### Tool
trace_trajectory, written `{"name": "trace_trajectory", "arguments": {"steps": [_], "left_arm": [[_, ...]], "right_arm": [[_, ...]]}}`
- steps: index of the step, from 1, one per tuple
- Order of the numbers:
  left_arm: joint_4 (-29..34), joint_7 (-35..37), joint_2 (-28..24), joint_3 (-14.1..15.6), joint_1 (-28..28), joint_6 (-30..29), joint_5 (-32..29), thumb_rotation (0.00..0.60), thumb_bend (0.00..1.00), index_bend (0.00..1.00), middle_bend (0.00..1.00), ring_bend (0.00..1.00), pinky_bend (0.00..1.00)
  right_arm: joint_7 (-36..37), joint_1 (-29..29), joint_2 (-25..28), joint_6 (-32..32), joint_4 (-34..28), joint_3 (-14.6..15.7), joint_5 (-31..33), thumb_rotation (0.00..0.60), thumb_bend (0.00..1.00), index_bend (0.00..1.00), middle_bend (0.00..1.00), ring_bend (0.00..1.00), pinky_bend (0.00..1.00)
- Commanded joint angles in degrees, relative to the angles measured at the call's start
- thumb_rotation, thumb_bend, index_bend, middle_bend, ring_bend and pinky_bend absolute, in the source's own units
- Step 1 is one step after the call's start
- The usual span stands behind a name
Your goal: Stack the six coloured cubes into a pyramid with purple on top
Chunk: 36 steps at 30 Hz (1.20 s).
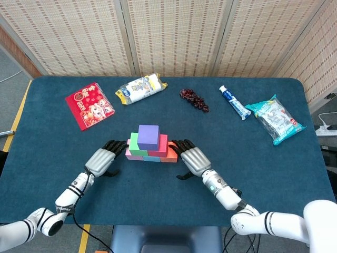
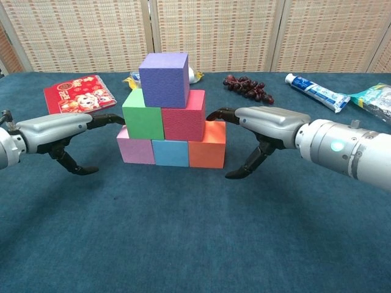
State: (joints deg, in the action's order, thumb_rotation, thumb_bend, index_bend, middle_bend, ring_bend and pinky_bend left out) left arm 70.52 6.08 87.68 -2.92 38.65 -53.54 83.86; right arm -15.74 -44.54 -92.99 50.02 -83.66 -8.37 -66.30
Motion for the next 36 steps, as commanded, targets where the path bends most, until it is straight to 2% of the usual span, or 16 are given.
{"name": "trace_trajectory", "arguments": {"steps": [1, 27, 36], "left_arm": [[0.0, -0.1, 0.1, 0.0, 0.1, 0.1, -0.1, 0.6, 0.32, 0.0, 0.0, 0.0, 0.0], [0.0, -0.9, 0.6, 0.3, 1.0, 0.7, -0.4, 0.6, 0.32, 0.0, 0.0, 0.0, 0.0], [0.5, -0.7, -0.3, 0.7, -0.2, -0.6, -0.8, 0.6, 0.32, 0.0, 0.0, 0.0, 0.0]], "right_arm": [[-0.1, -0.1, -0.1, -0.1, 0.0, -0.1, 0.1, 0.555, 0.27, 0.0, 0.0, 0.0, 0.0], [-2.0, -1.0, -0.9, -0.3, -0.1, -0.1, 1.4, 0.556, 0.27, 0.0, 0.0, 0.0, 0.0], [-2.9, 0.5, 1.5, 1.5, -1.8, 1.2, 1.0, 0.555, 0.27, 0.0, 0.0, 0.0, 0.0]]}}
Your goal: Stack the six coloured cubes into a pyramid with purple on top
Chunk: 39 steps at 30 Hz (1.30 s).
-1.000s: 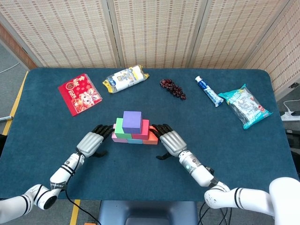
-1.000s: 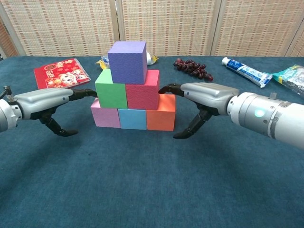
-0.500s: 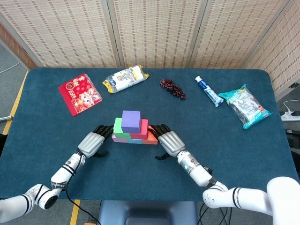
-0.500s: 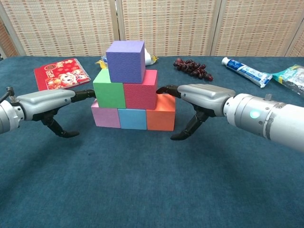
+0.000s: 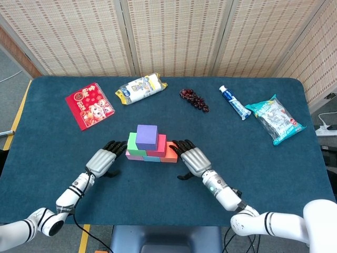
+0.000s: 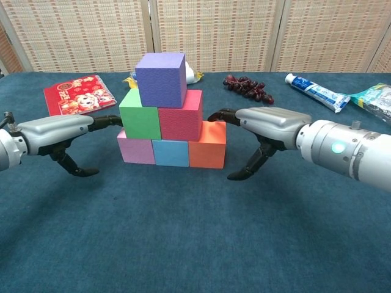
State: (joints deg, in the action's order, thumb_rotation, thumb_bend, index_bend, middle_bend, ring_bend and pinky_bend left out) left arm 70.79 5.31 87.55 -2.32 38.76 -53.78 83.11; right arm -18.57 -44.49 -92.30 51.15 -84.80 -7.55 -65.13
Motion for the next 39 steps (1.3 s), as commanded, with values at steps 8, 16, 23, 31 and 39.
{"name": "trace_trajectory", "arguments": {"steps": [8, 16, 23, 31, 39], "left_arm": [[0.7, 0.6, -2.3, 0.7, -3.2, -2.6, -1.3, 0.6, 0.32, 0.0, 0.0, 0.0, 0.0], [-2.1, 2.4, -2.4, 0.8, -5.4, -1.9, -4.3, 0.6, 0.32, 0.0, 0.0, 0.0, 0.0], [-6.4, 3.6, 0.2, 0.4, -5.2, 0.8, -5.4, 0.6, 0.32, 0.0, 0.0, 0.0, 0.0], [-9.3, 4.5, 3.1, 0.1, -3.6, 3.4, -4.7, 0.6, 0.32, 0.0, 0.0, 0.0, 0.0], [-9.8, 4.8, 4.9, 0.6, -2.6, 3.4, -2.5, 0.6, 0.32, 0.0, 0.0, 0.0, 0.0]], "right_arm": [[-0.8, 3.4, 6.1, 2.0, -4.2, 3.3, -1.0, 0.555, 0.27, 0.0, 0.0, 0.0, 0.0], [0.9, 5.5, 8.0, 1.3, -3.9, 5.4, -1.0, 0.555, 0.27, 0.0, 0.0, 0.0, 0.0], [2.2, 5.9, 6.8, 0.2, -0.8, 5.2, -0.7, 0.556, 0.27, 0.0, 0.0, 0.0, 0.0], [2.1, 4.7, 3.2, -1.7, 2.7, 4.0, 0.0, 0.556, 0.27, 0.0, 0.0, 0.0, 0.0], [2.1, 4.2, 1.5, -2.5, 4.0, 3.4, 0.1, 0.556, 0.27, 0.0, 0.0, 0.0, 0.0]]}}
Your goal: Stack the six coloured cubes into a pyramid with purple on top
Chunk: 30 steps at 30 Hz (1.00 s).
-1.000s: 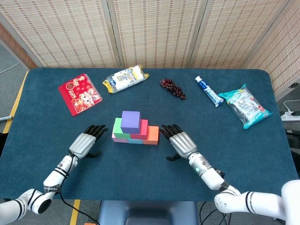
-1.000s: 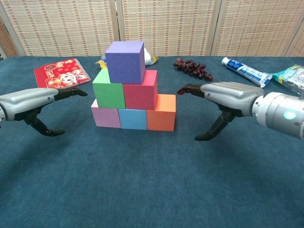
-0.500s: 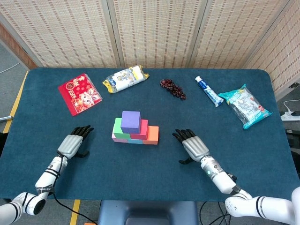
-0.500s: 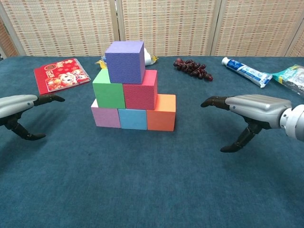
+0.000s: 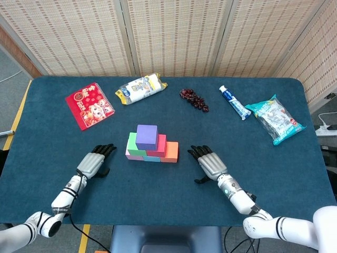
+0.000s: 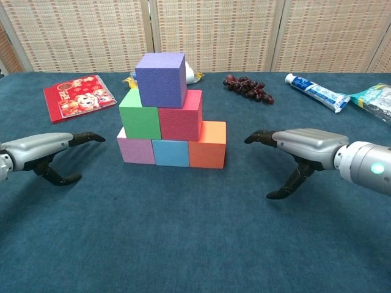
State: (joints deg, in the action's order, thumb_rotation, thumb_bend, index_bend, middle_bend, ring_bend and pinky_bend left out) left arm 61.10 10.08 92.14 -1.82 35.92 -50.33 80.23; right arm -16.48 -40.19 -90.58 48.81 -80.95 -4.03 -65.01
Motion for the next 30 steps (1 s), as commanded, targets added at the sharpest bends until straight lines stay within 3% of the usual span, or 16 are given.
{"name": "trace_trajectory", "arguments": {"steps": [1, 30], "left_arm": [[-0.1, 0.1, 0.6, 0.1, 0.3, -0.1, 0.6, 0.6, 0.32, 0.0, 0.0, 0.0, 0.0], [1.6, -1.5, 2.1, -0.3, 2.2, 0.3, 1.7, 0.6, 0.32, 0.0, 0.0, 0.0, 0.0]], "right_arm": [[0.0, -0.1, -0.4, -0.2, 0.3, -0.1, 0.0, 0.556, 0.27, 0.0, 0.0, 0.0, 0.0], [0.4, -1.8, -3.4, -1.9, 1.7, -1.9, 0.5, 0.555, 0.27, 0.0, 0.0, 0.0, 0.0]]}}
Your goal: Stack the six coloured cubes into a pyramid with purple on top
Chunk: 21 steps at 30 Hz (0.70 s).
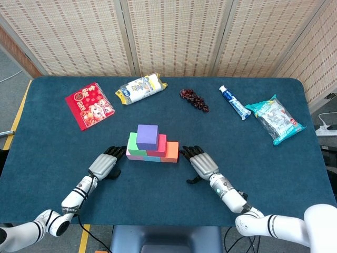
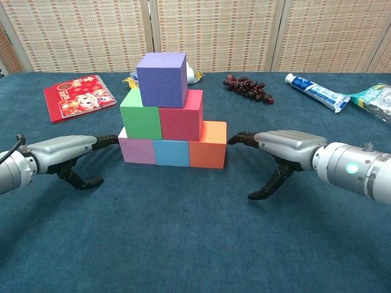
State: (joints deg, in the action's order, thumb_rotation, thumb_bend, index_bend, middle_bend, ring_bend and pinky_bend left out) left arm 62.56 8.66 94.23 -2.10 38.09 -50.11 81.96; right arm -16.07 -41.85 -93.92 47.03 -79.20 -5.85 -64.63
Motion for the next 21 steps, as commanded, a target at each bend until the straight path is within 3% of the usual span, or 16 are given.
{"name": "trace_trajectory", "arguments": {"steps": [1, 21], "left_arm": [[0.1, -0.2, 0.1, 0.0, 0.1, 0.1, -0.1, 0.6, 0.32, 0.0, 0.0, 0.0, 0.0], [0.8, -0.7, 0.1, 0.1, 0.4, 0.2, -0.1, 0.6, 0.32, 0.0, 0.0, 0.0, 0.0]], "right_arm": [[-0.1, -0.2, -0.2, -0.2, 0.0, -0.1, 0.1, 0.555, 0.27, 0.0, 0.0, 0.0, 0.0], [-1.1, -0.9, -1.2, -0.4, 0.1, -0.1, 0.6, 0.555, 0.27, 0.0, 0.0, 0.0, 0.0]]}}
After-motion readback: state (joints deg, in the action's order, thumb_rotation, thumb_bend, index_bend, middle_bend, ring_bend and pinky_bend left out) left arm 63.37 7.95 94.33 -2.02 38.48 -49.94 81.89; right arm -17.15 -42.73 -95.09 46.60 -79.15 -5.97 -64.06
